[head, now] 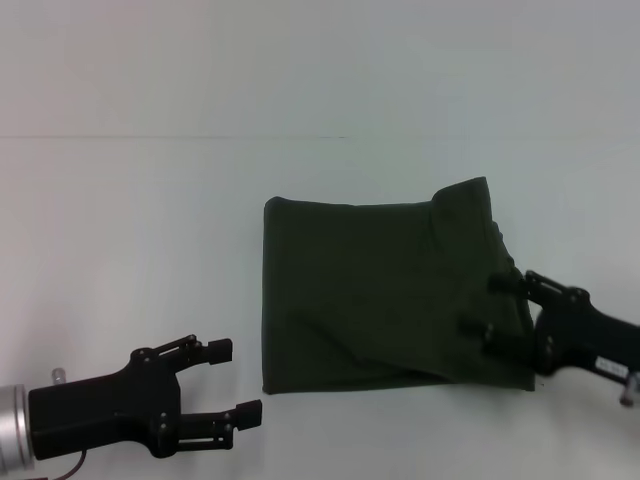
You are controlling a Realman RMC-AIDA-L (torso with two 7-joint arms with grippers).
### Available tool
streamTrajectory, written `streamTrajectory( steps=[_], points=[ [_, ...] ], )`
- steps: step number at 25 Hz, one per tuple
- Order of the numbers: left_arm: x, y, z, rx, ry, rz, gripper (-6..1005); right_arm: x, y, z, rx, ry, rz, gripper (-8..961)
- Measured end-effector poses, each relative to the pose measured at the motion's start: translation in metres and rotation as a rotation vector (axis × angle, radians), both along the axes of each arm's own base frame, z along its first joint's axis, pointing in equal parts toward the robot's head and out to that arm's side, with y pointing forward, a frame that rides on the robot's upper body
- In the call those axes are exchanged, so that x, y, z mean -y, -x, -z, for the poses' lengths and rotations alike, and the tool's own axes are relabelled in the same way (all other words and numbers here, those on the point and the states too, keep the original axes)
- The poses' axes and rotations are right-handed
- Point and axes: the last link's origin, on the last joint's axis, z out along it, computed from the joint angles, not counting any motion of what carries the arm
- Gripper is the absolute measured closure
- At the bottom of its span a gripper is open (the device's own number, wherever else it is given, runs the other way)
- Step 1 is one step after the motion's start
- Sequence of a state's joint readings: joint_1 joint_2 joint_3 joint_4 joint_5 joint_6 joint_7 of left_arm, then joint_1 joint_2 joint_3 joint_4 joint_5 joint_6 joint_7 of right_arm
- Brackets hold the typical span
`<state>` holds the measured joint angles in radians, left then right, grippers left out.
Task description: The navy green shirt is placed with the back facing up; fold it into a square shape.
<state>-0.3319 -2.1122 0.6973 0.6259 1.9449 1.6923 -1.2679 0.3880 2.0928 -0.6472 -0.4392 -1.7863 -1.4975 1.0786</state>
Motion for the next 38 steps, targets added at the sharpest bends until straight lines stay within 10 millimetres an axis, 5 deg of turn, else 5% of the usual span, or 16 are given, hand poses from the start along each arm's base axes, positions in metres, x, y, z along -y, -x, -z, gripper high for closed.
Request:
streamTrajectory(
  steps=[7, 18, 38],
  points=[
    [-0.002, -0.002, 0.000, -0.004, -0.006, 0.019, 50, -0.045, 0.018, 0.010, 0.052, 0.022, 0.070, 95],
    [-0.004, -0.004, 0.000, -0.004, -0.006, 0.026, 50, -0.094, 0.032, 0.016, 0.104, -0.015, 0.220, 465],
    [-0.006, -0.005, -0.001, -0.010, -0.012, 0.038, 50, -0.108, 0.014, 0.023, 0.161, -0.029, 0.452, 446]
  ],
)
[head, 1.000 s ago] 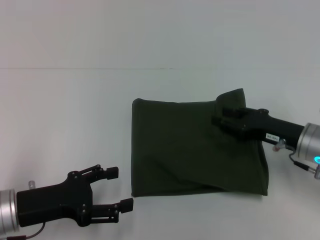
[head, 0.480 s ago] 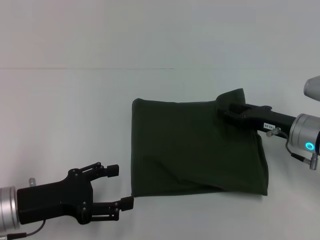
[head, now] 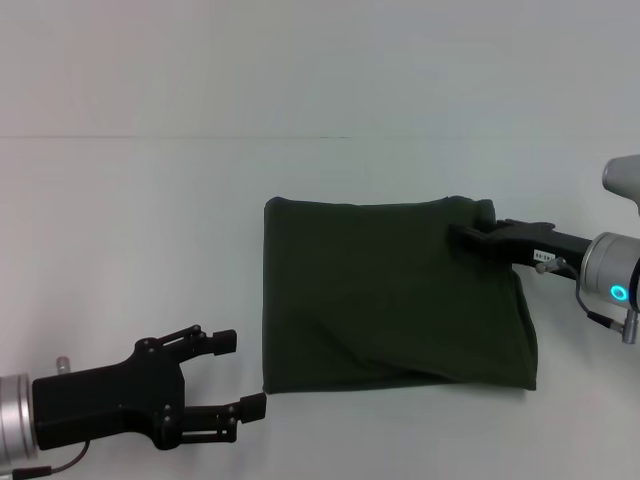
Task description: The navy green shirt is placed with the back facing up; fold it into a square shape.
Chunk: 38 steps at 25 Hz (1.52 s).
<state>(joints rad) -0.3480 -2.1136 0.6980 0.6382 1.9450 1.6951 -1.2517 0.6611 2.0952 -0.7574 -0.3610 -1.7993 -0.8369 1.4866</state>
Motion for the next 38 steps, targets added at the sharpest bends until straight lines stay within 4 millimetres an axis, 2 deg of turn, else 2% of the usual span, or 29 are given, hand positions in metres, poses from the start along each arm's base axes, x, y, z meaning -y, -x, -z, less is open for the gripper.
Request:
streamTrajectory(
  steps=[12, 19, 22, 26, 29, 33, 36, 38],
  points=[
    [0.000, -0.001, 0.000, 0.003, 0.003, 0.006, 49, 0.000, -0.009, -0.009, -0.023, -0.041, 0.051, 444],
    [0.000, -0.001, -0.004, 0.017, -0.010, 0.001, 49, 0.011, -0.017, -0.034, -0.103, -0.097, 0.013, 442],
    [0.000, -0.001, -0.005, 0.023, -0.012, 0.003, 49, 0.029, -0.022, -0.046, -0.130, -0.109, -0.059, 442],
    [0.002, -0.001, -0.006, 0.029, -0.006, 0.006, 49, 0.065, -0.026, -0.053, -0.112, -0.098, -0.244, 441],
    [0.004, 0.000, -0.006, 0.026, -0.005, 0.006, 49, 0.095, -0.027, -0.052, -0.098, -0.087, -0.395, 440],
    [0.006, 0.003, -0.006, 0.020, -0.004, 0.004, 49, 0.138, -0.026, -0.048, -0.103, -0.087, -0.572, 382],
    [0.007, 0.005, -0.006, 0.018, -0.006, -0.006, 49, 0.158, -0.028, -0.039, -0.114, -0.062, -0.619, 318],
    [0.008, 0.005, -0.005, 0.017, -0.005, -0.009, 49, 0.161, -0.029, -0.036, -0.113, -0.048, -0.617, 269]
  ],
)
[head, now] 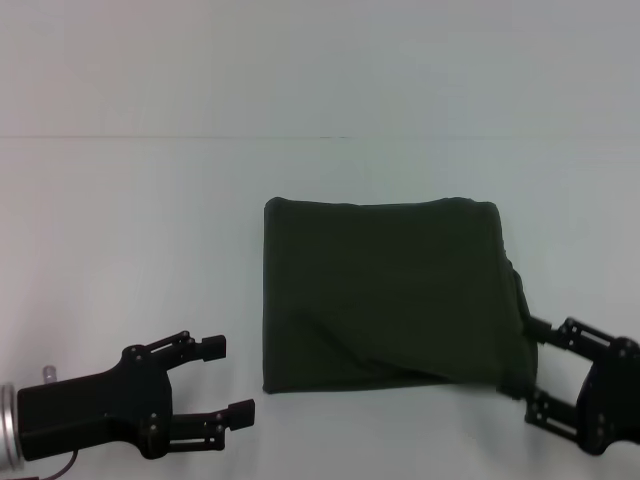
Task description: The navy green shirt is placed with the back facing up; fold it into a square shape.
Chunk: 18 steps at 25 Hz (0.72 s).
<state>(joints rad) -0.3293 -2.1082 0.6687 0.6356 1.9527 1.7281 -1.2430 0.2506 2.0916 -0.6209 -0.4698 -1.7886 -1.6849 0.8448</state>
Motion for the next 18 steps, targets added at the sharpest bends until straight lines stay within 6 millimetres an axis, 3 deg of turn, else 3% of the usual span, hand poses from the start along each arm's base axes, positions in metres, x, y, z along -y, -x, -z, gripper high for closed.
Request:
streamTrajectory(
  steps=[5, 18],
  points=[
    [0.001, 0.000, 0.002, 0.004, 0.003, -0.004, 49, 0.004, -0.003, 0.012, 0.030, 0.044, 0.007, 241],
    [0.004, 0.005, 0.005, -0.021, -0.014, -0.003, 49, -0.003, -0.006, 0.020, 0.077, 0.039, 0.027, 225]
  ],
)
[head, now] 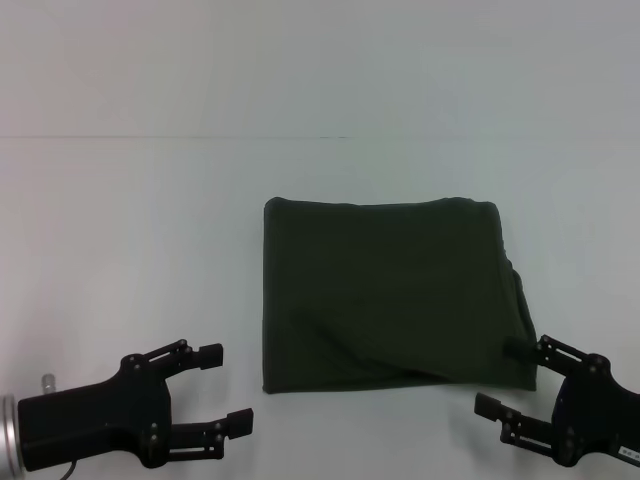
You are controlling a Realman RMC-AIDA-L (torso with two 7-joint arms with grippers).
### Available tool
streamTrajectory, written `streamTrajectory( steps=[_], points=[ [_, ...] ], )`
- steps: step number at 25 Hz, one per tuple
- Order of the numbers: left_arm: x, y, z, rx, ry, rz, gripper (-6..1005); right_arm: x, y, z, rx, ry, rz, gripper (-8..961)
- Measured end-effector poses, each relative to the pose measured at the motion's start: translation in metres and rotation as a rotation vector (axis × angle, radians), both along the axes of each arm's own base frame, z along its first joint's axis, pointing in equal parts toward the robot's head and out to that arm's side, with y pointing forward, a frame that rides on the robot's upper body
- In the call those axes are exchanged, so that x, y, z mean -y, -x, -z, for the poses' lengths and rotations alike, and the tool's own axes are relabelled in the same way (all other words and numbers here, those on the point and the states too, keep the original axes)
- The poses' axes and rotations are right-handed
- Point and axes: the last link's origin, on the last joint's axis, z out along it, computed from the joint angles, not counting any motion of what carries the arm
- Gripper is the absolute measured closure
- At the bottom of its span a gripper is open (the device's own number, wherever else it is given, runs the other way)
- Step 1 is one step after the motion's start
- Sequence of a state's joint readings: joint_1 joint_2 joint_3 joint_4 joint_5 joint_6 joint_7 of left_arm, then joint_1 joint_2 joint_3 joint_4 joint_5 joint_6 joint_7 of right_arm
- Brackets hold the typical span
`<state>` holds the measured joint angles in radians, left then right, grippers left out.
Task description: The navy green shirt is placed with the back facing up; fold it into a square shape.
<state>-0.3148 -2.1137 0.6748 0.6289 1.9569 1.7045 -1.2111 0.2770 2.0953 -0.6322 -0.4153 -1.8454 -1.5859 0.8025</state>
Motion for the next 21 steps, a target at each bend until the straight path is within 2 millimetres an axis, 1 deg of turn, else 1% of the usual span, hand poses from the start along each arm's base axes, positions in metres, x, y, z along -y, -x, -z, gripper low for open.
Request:
streamTrajectory(
  steps=[3, 8, 14, 21],
  points=[
    [0.001, 0.003, 0.000, -0.009, -0.010, -0.009, 50, 0.000, -0.001, 0.003, 0.012, 0.002, 0.004, 208],
    [0.003, 0.009, 0.002, -0.029, -0.019, -0.036, 50, 0.000, -0.002, 0.005, 0.031, -0.006, -0.006, 128],
    [0.006, 0.011, 0.005, -0.042, -0.005, -0.043, 50, -0.001, -0.006, 0.005, 0.047, -0.010, 0.012, 128],
    [0.004, 0.013, 0.007, -0.053, -0.015, -0.056, 50, 0.002, -0.010, 0.005, 0.060, -0.005, 0.025, 128]
  ],
)
